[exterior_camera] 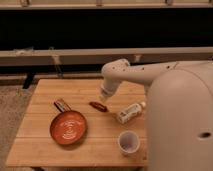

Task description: Place the pepper in the ceramic cup

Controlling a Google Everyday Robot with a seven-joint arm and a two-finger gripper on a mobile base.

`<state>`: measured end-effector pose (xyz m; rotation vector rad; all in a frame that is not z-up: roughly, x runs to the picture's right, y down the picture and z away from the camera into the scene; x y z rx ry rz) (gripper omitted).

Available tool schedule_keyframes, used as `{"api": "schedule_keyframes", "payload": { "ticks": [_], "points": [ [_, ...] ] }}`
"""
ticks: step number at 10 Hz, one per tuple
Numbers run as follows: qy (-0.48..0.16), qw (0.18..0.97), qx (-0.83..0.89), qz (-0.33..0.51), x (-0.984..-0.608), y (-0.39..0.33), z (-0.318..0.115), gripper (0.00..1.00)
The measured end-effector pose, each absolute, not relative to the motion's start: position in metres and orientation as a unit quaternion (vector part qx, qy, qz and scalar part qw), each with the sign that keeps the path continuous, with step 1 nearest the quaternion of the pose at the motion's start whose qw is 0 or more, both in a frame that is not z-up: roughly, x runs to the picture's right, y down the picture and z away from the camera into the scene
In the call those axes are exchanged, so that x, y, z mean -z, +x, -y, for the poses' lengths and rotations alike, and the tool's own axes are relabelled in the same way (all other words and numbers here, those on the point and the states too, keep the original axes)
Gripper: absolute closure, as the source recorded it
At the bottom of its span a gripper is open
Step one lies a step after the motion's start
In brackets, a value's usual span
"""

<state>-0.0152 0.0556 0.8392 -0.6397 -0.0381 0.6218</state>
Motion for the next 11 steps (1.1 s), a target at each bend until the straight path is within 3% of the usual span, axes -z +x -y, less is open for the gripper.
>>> {"api": "schedule_keyframes", "payload": {
  "ticks": [2, 5, 11],
  "points": [
    [-0.316, 0.905, -0.284, 0.006, -0.89, -0.027, -0.059, 0.22],
    [-0.334, 0.906, -0.259, -0.014, -0.943, -0.042, -0.065, 0.2],
    [-0.325, 0.914, -0.244, -0.011, -0.935, -0.05, -0.054, 0.2]
  ]
}}
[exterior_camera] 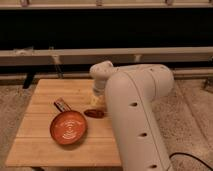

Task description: Place the pepper in the ceramic cup

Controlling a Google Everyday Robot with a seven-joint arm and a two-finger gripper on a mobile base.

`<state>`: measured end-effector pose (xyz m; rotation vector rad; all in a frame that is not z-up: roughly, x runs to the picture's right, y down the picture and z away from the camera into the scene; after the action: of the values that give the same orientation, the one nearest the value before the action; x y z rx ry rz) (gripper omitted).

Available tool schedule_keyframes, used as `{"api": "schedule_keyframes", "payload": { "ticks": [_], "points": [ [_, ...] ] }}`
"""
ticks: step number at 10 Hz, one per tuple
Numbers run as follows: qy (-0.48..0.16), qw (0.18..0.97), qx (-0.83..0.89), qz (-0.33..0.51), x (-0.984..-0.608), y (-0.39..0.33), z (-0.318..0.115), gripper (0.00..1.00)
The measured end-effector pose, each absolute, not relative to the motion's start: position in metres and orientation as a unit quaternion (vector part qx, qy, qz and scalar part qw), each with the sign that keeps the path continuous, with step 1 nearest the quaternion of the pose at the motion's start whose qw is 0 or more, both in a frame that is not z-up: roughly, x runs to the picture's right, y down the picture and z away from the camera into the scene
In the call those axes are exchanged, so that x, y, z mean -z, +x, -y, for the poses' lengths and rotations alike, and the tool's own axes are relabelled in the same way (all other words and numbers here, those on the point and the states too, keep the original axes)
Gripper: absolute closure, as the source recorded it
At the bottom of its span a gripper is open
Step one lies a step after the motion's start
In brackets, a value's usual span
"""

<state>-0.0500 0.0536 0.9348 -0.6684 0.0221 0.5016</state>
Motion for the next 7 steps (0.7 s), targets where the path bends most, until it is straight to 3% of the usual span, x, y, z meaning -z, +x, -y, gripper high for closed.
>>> {"api": "schedule_keyframes", "payload": {
  "ticks": [2, 7],
  "points": [
    [-0.317, 0.917, -0.241, -0.007, -0.925, -0.048, -0.05, 0.2],
    [-0.316, 0.93, -0.187, -0.007, -0.901, -0.062, -0.089, 0.2]
  ]
}}
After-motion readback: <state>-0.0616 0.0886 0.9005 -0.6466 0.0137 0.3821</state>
